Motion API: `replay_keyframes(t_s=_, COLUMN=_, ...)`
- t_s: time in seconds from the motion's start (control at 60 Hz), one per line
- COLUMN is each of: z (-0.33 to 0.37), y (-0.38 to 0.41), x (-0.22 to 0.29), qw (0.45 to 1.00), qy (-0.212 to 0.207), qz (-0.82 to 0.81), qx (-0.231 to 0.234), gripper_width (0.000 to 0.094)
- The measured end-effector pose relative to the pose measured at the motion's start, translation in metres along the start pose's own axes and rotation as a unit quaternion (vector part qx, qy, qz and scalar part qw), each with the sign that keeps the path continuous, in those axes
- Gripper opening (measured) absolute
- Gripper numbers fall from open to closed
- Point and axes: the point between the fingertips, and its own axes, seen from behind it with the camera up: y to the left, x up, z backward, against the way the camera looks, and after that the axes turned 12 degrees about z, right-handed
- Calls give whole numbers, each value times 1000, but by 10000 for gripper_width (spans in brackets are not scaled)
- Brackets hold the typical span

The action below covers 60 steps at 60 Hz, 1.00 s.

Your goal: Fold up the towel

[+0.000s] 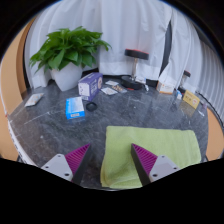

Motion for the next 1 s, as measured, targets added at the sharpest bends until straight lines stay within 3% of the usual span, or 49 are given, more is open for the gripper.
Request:
replay_keyframes(t_s=0.083, z=-25, y=-2, x=-20, qw=999, qy=30, qz=12, qx=-17, gripper_width=748)
replay_keyframes(t_s=0.117, z=-28, y=-4, x=-9, qw=999, qy=7, qz=18, qx=-25, gripper_width=697)
replay_keyframes(t_s=0.183, z=-32, y=0, x=-9, qw=999, qy=8, qz=46, qx=-23, gripper_width=488)
replay_keyframes(t_s=0.233, z=-34, y=-3, x=-10, qw=997, qy=12, qz=71, qx=-24, gripper_width=190)
replay_keyframes(t_s=0.267, z=-36, y=-7, x=-8, qw=996, qy=12, qz=76, qx=-33, gripper_width=89)
replay_keyframes(t_s=0.433, z=-27, y=2, x=6, qw=999, qy=18, qz=48, qx=17, gripper_width=52)
replay_keyframes(t_s=0.667, z=58, y=-18, x=113, qw=980, qy=-87, qz=-133, qx=119, gripper_width=53)
replay_keyframes(t_s=0.8, z=54, y=-90, x=90, qw=976, qy=-87, qz=-182, qx=85, gripper_width=52)
replay_keyframes(t_s=0.917, z=23, y=-145, x=34, qw=980, qy=-40, qz=-193, qx=36, gripper_width=72)
replay_keyframes(t_s=1.0, z=9, y=-180, x=-8, qw=985, qy=-10, qz=-174, qx=-2, gripper_width=146)
